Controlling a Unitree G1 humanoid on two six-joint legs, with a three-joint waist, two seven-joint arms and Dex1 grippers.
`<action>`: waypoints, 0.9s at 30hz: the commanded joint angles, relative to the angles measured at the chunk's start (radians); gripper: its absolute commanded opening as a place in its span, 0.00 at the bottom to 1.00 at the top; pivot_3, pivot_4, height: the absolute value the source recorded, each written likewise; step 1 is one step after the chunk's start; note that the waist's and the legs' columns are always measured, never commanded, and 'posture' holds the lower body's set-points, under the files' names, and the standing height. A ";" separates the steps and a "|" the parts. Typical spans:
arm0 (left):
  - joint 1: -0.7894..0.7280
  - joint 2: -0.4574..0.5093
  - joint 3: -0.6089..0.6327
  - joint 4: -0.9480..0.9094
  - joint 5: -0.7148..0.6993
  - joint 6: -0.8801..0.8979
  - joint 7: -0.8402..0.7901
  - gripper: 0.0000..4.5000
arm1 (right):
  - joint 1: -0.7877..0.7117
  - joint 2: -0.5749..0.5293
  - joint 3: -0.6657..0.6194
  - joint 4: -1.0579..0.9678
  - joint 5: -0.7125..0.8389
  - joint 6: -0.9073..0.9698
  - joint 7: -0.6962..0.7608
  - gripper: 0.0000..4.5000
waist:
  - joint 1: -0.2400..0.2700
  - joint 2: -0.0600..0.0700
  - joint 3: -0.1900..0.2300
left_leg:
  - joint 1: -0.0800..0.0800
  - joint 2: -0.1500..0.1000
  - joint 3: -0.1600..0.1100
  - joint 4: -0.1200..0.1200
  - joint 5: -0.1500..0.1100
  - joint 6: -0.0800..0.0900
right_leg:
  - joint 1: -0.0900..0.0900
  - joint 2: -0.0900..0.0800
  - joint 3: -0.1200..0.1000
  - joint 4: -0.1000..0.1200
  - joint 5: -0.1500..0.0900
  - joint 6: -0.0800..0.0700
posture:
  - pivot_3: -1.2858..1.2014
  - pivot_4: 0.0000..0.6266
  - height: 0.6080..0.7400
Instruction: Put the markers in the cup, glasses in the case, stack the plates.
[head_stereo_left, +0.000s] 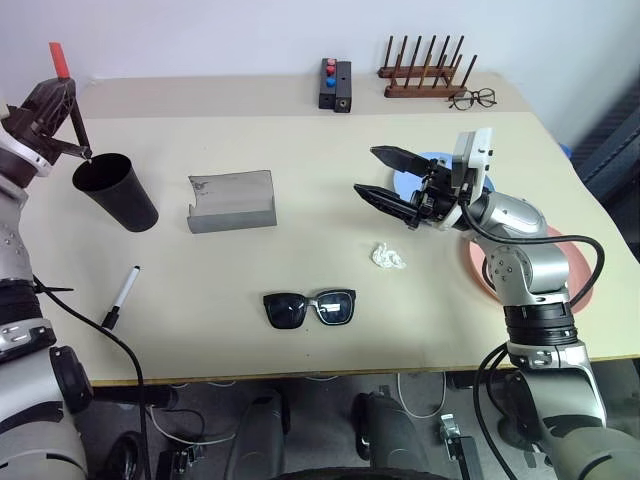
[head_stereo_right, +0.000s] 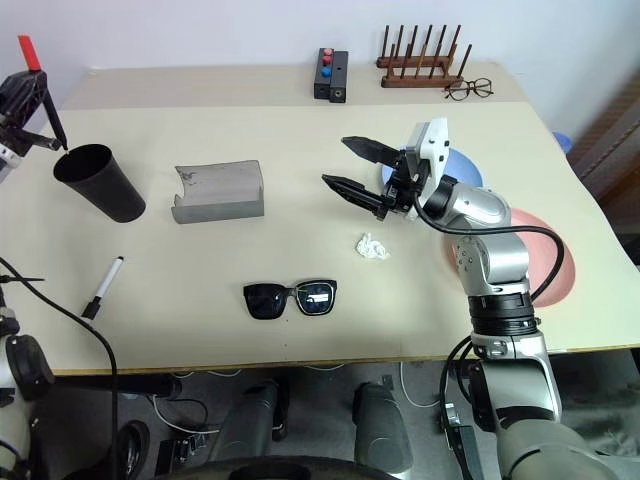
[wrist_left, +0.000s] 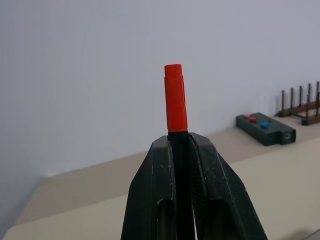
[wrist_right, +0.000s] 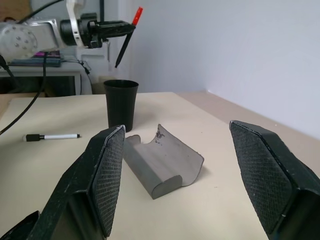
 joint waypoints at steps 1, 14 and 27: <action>-0.039 0.003 -0.001 0.047 0.007 -0.084 -0.030 0.01 | 0.001 -0.011 -0.019 -0.026 0.002 -0.015 0.001 0.76 | 0.000 0.000 0.000 | 0.000 0.000 0.000 0.000 0.000 0.000 | 0.000 0.000 0.000 0.000 0.000 0.000 | 0.52 0.24 1.00; -0.047 -0.023 0.000 0.247 0.020 -0.253 -0.054 0.01 | 0.005 -0.026 -0.018 -0.032 0.005 -0.003 0.007 0.76 | 0.000 0.000 0.000 | 0.000 0.000 0.000 0.000 0.000 0.000 | 0.000 0.000 0.000 0.000 0.000 0.000 | 0.52 0.24 1.00; -0.065 -0.041 -0.021 0.322 0.022 -0.272 -0.049 0.27 | 0.003 -0.040 -0.014 -0.083 0.010 0.037 -0.003 0.76 | 0.001 0.000 0.000 | 0.000 0.000 0.000 0.001 0.000 0.000 | 0.000 0.000 0.000 0.001 0.000 0.001 | 0.52 0.24 1.00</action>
